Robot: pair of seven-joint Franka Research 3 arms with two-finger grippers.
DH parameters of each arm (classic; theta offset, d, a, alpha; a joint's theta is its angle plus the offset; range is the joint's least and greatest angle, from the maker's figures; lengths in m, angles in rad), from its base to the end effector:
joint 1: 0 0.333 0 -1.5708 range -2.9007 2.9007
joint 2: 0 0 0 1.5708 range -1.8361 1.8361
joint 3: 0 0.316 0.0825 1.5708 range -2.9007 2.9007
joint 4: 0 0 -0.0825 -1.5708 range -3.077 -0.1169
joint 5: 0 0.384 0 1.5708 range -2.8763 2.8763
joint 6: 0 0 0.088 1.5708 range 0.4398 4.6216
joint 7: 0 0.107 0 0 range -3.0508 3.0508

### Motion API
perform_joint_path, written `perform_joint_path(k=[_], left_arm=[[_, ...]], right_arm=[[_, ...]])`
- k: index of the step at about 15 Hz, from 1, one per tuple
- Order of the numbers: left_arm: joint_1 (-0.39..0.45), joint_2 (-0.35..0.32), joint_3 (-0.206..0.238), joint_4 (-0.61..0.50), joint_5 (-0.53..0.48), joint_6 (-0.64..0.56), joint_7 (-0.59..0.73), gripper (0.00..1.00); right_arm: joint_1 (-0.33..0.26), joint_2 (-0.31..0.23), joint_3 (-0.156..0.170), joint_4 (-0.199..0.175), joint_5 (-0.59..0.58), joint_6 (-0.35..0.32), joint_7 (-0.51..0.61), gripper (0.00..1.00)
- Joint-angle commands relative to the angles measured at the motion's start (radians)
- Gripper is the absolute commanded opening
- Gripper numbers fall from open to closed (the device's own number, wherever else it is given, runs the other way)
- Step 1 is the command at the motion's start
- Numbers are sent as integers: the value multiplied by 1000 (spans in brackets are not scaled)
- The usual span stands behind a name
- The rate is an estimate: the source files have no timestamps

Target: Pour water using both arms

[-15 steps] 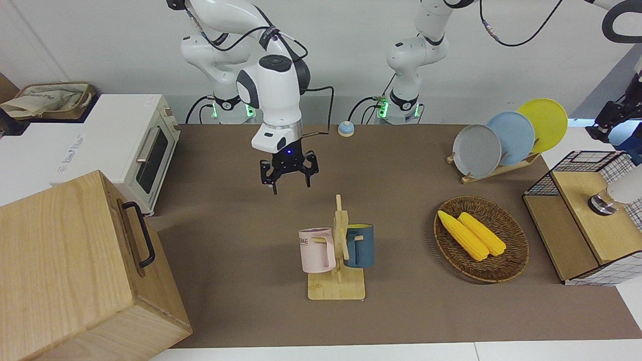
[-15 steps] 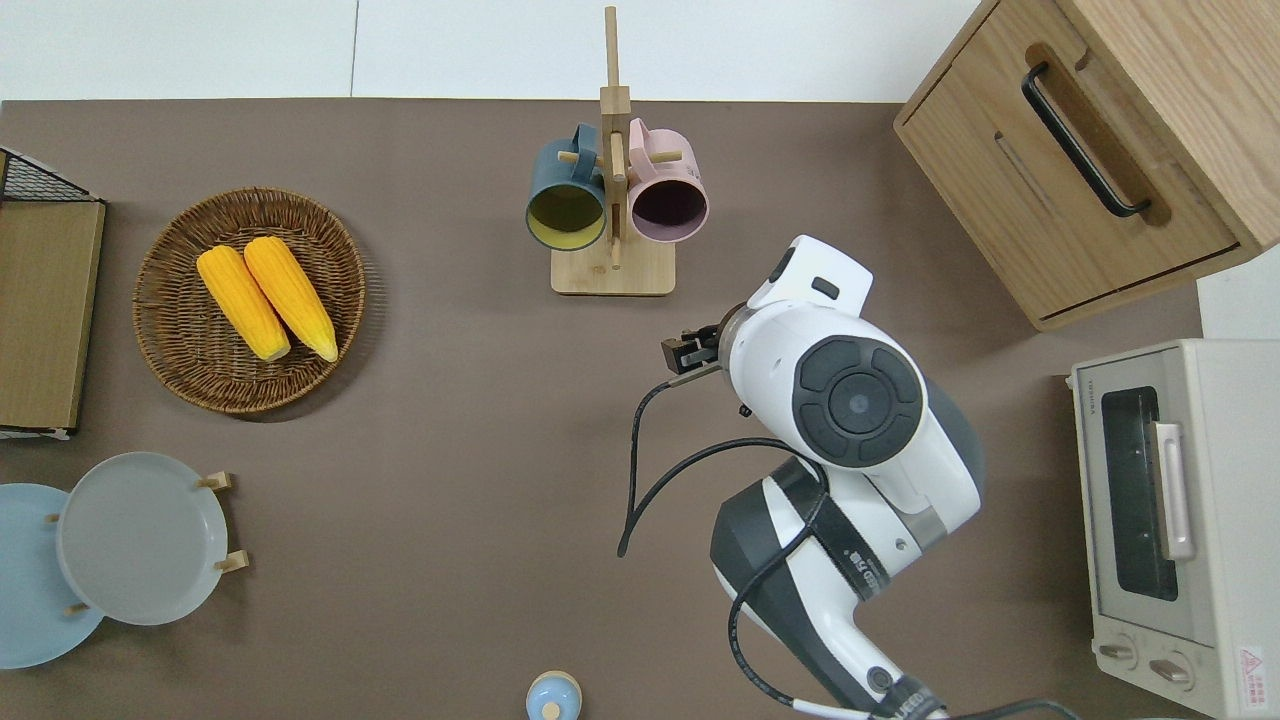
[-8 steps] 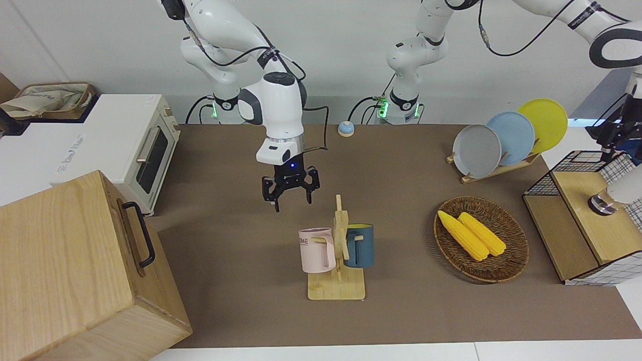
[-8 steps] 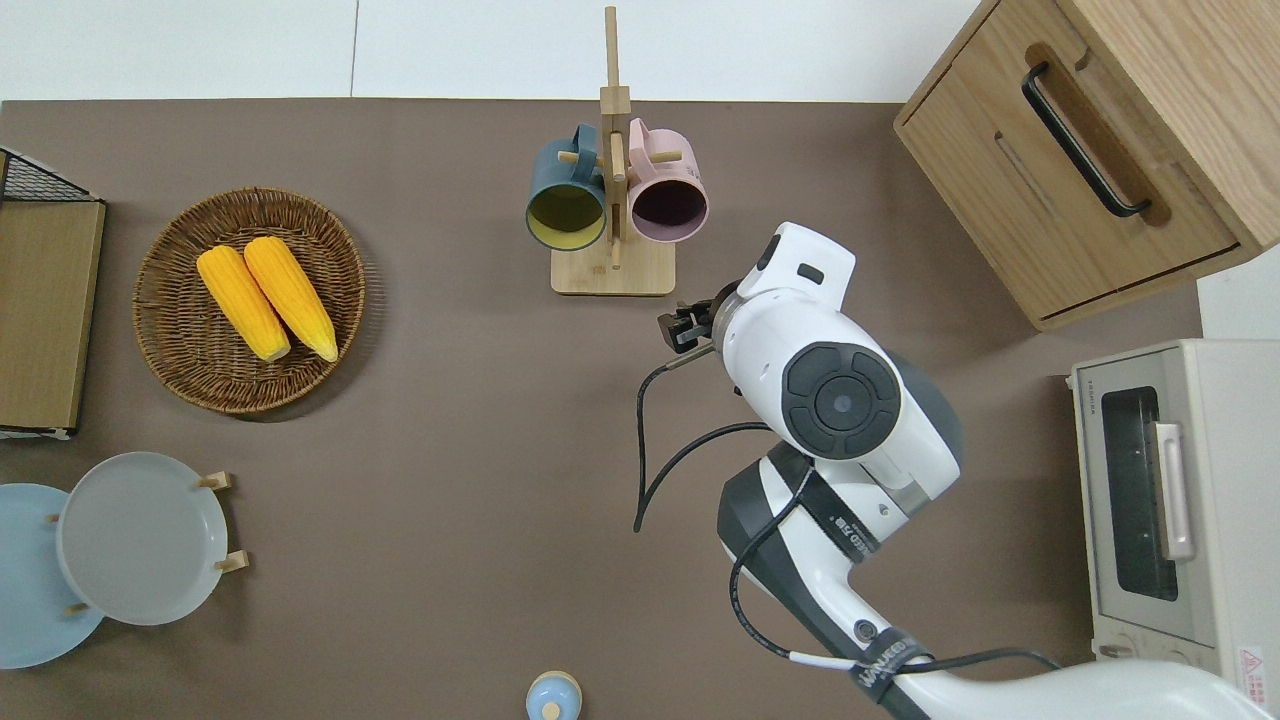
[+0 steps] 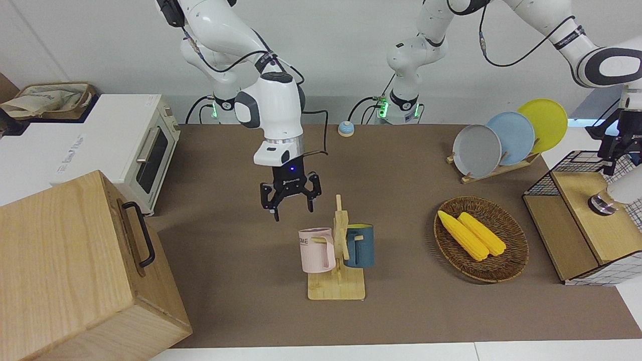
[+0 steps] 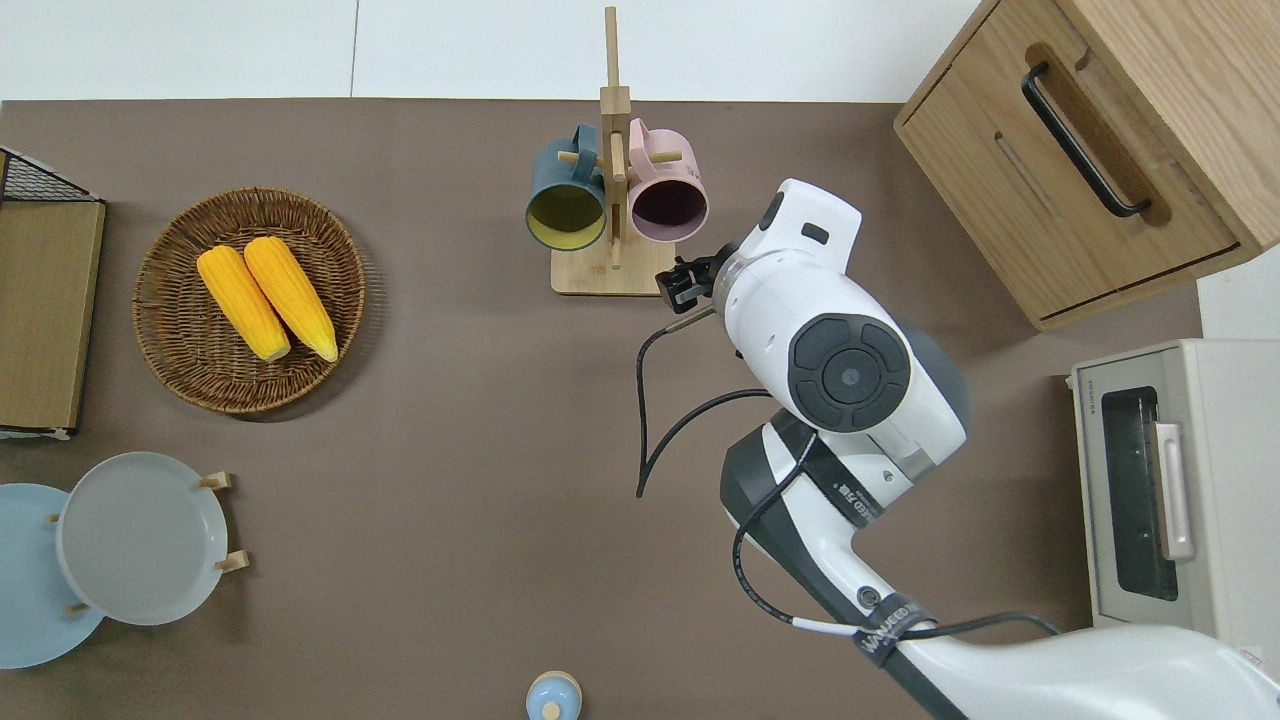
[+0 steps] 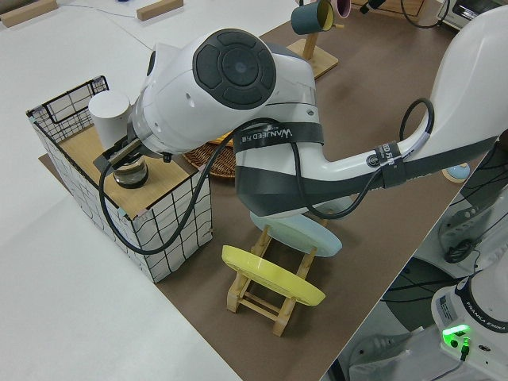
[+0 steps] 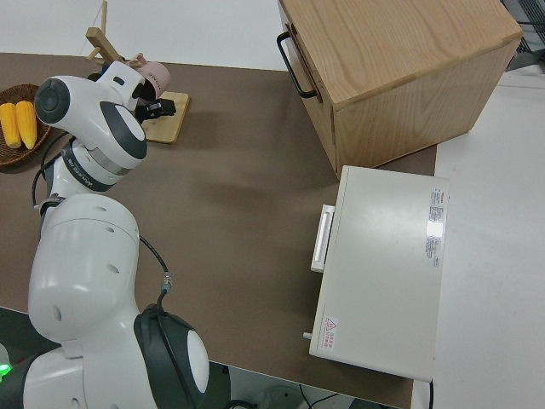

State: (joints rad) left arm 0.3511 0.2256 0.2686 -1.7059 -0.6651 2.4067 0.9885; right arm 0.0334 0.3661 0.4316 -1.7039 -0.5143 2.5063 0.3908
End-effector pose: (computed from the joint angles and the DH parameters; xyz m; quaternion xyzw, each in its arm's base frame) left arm 0.5530 0.3710 0.5153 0.9420 0.0003 0.3356 0.0031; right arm 0.6285 0.2804 0.4471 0.9489 0.1701 0.2652 0.0175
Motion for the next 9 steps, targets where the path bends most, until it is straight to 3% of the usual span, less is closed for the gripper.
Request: perform_joint_path(k=[1, 5, 9], left_arm=[[0, 37, -22, -5, -77, 98, 36, 995], [3, 61, -49, 0, -105, 141, 41, 995], [5, 96, -61, 28, -117, 141, 42, 993]], right_arm=[[-4, 86, 6, 98, -46, 6, -26, 937], [-1, 140, 6, 168, -70, 5, -93, 860], [0, 154, 7, 190, -72, 5, -108, 680]])
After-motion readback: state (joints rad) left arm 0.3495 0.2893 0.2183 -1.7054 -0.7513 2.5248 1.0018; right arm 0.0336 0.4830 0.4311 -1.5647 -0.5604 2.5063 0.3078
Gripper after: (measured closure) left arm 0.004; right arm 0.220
